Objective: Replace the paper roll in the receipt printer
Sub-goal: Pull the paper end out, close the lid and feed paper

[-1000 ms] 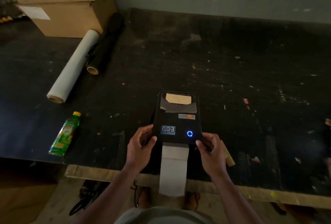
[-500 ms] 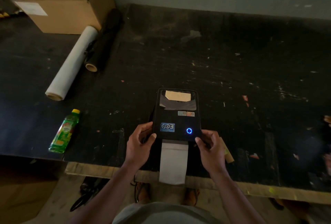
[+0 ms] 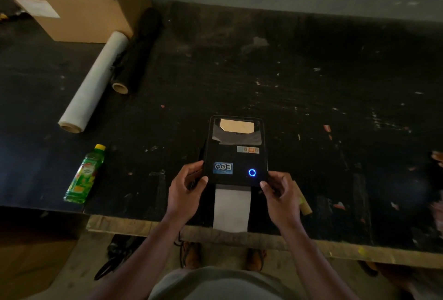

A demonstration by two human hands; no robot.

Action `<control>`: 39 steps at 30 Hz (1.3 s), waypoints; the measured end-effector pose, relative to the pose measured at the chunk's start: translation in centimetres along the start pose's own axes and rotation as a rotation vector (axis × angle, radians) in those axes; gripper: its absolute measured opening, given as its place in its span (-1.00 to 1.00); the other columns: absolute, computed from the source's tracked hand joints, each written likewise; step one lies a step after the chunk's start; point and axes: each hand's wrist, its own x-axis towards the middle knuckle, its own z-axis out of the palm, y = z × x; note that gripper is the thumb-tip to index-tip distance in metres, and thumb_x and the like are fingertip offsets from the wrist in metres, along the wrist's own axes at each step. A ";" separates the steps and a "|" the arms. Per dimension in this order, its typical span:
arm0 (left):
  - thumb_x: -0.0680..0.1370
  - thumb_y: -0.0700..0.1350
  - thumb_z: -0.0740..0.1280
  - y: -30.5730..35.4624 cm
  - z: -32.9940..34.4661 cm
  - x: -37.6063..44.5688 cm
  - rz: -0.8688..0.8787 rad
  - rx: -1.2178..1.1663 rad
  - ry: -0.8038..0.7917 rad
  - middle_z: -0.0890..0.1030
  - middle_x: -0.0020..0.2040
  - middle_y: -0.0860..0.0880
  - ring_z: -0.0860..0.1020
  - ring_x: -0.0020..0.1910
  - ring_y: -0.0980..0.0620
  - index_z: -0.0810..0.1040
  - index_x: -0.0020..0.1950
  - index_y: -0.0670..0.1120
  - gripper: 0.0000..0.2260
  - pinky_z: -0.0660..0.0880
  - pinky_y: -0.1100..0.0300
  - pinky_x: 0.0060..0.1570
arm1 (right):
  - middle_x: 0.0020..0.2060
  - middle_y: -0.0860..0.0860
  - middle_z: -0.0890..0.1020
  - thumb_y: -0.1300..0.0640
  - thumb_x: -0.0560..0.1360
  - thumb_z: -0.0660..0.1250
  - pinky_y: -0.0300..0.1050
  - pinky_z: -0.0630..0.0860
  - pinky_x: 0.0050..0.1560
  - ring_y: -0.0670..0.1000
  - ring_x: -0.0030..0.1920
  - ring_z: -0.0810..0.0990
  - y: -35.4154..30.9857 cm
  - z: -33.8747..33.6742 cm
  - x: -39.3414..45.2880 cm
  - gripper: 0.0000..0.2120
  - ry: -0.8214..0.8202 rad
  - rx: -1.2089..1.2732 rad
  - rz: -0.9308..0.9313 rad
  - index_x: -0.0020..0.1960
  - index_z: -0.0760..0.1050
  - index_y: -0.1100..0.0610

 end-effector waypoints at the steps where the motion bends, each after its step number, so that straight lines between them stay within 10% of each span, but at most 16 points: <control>1: 0.60 -0.15 0.45 0.0 0.0 0.0 0.001 0.002 0.001 0.67 0.32 0.10 0.63 0.33 0.12 0.56 0.41 0.07 -0.62 0.61 -0.11 0.31 | 0.01 -0.19 0.63 0.23 0.54 0.47 -0.36 0.53 -0.07 -0.20 0.04 0.64 0.0 0.0 0.0 -0.71 0.001 0.003 0.004 0.21 0.53 0.01; 39: 0.61 -0.16 0.44 -0.2 -0.2 0.2 0.013 -0.027 -0.012 0.67 0.32 0.08 0.63 0.33 0.12 0.56 0.42 0.02 -0.62 0.62 -0.08 0.31 | 0.01 -0.18 0.61 0.21 0.55 0.47 -0.35 0.51 -0.05 -0.22 0.04 0.62 -0.3 -0.1 0.0 -0.70 -0.016 0.017 0.032 0.23 0.51 0.00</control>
